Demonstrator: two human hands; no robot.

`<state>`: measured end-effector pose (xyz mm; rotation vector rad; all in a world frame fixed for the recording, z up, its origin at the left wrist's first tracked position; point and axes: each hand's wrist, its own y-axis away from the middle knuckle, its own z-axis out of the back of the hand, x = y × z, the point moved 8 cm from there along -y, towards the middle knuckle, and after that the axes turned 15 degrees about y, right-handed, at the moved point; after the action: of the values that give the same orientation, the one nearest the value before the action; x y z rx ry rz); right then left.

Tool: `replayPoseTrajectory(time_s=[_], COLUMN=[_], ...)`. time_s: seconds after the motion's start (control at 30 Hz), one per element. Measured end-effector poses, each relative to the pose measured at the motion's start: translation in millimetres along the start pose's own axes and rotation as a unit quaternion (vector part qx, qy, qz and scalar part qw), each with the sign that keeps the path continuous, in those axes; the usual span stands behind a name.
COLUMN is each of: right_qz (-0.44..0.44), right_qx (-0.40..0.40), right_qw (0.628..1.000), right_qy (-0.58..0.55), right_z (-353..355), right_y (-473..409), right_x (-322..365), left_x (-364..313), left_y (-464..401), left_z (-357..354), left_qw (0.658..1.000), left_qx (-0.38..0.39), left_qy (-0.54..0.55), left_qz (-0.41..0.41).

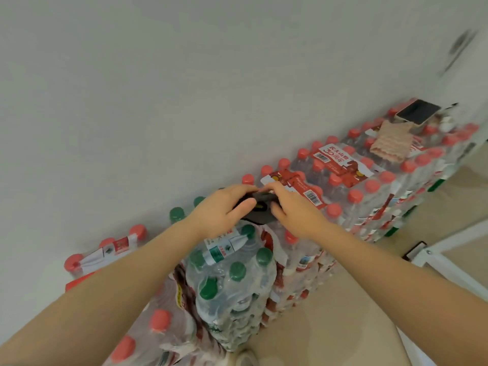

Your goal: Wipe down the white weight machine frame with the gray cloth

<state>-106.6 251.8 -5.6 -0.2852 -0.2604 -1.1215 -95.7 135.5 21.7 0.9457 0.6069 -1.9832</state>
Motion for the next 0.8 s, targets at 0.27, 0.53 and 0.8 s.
replayPoseTrajectory(time_s=[0.27,0.53,0.8], right_qz=[-0.183,-0.254,-0.304], right_qx=[-0.024,-0.007,-0.156], right_qw=[0.961,0.903,0.715], right_qy=[-0.205,-0.347,-0.609], right_z=[51,65,58], right_y=[147,316,440], right_x=[-97,-146,-138], left_x=[-83,-157,-212], left_y=[-37,5,57], left_z=[-130,-255,-324], left_qw=[0.991,0.971,0.930], left_qx=[0.036,0.037,0.098], left_qy=[0.130,0.236,0.349], left_qz=[-0.019,0.011,0.053])
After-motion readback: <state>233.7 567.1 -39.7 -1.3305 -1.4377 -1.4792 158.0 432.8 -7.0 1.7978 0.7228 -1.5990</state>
